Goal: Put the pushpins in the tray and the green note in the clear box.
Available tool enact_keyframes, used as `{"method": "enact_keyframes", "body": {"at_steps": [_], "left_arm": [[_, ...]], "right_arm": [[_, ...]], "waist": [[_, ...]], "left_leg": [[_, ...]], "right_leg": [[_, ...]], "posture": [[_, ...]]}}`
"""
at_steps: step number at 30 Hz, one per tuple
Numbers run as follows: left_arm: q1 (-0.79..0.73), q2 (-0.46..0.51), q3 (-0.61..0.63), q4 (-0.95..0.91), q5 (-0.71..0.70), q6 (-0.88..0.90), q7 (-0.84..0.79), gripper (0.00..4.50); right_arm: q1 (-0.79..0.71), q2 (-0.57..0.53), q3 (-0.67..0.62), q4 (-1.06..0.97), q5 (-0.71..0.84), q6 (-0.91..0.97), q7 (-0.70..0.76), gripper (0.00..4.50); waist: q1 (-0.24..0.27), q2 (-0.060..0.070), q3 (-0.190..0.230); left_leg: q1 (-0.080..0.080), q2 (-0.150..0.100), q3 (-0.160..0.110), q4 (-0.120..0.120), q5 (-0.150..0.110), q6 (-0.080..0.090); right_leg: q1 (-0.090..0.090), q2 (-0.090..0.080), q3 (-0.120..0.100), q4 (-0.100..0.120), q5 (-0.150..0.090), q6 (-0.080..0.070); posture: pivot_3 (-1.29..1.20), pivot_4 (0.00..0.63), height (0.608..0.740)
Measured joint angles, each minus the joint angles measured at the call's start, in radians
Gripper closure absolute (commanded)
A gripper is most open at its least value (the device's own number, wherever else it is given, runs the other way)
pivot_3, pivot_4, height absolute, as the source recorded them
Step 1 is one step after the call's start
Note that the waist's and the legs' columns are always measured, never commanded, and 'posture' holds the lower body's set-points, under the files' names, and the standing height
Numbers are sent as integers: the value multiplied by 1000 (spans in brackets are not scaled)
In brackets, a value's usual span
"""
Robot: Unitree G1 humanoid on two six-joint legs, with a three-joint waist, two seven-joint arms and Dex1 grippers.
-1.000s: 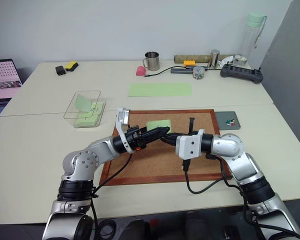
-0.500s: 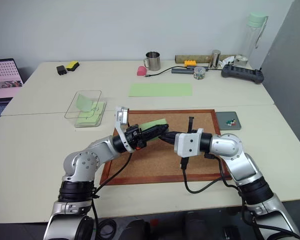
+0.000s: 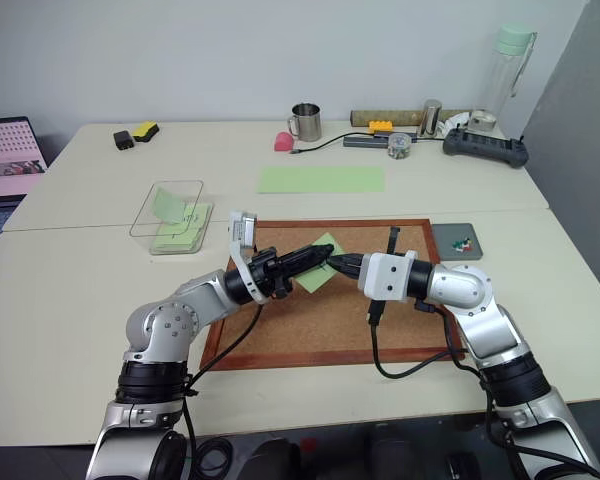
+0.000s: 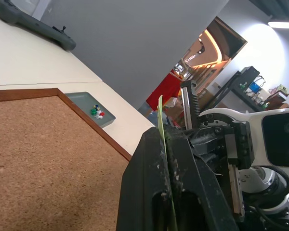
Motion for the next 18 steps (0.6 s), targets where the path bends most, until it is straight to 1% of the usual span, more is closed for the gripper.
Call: {"method": "enact_keyframes", "body": {"at_steps": [4, 7, 9, 14, 18], "left_arm": [[-8, 4, -31, 34, 71, -53, 16, 4489], [-35, -1, -34, 121, 150, -129, 63, 4489], [-45, 2, -28, 149, 166, -149, 67, 4489], [-50, -2, -37, 136, 167, -157, 58, 4489], [-49, 9, -112, 21, 180, -163, 8, 4489]], "right_arm": [[0, 2, -4, -12, 2, 11, -6, 4500], [-1, 2, -17, -31, 10, 25, -17, 4500], [0, 1, -36, -49, 23, 38, -31, 4500], [11, 4, -76, -68, 57, 93, -67, 4500], [39, 59, -223, -40, 179, 281, -187, 4500]], "waist": [[0, 0, 0], [2, 0, 0], [2, 0, 0], [7, 0, 0], [8, 0, 0]], "left_leg": [[0, 0, 0, 0, 0, 0], [0, 0, 0, 0, 0, 0], [0, 0, 0, 0, 0, 0], [-1, 0, 0, 0, 0, 0], [-2, 0, -1, 0, 0, 0]], "right_leg": [[0, 0, 0, 0, 0, 0], [0, 0, 0, 0, 0, 0], [0, 0, 0, 0, 0, 0], [0, 0, 0, -1, 0, -1], [0, -1, 0, -1, 1, -1]], "posture": [[0, 150, 740], [0, 150, 740], [0, 150, 740], [0, 150, 740], [0, 150, 740]]}}
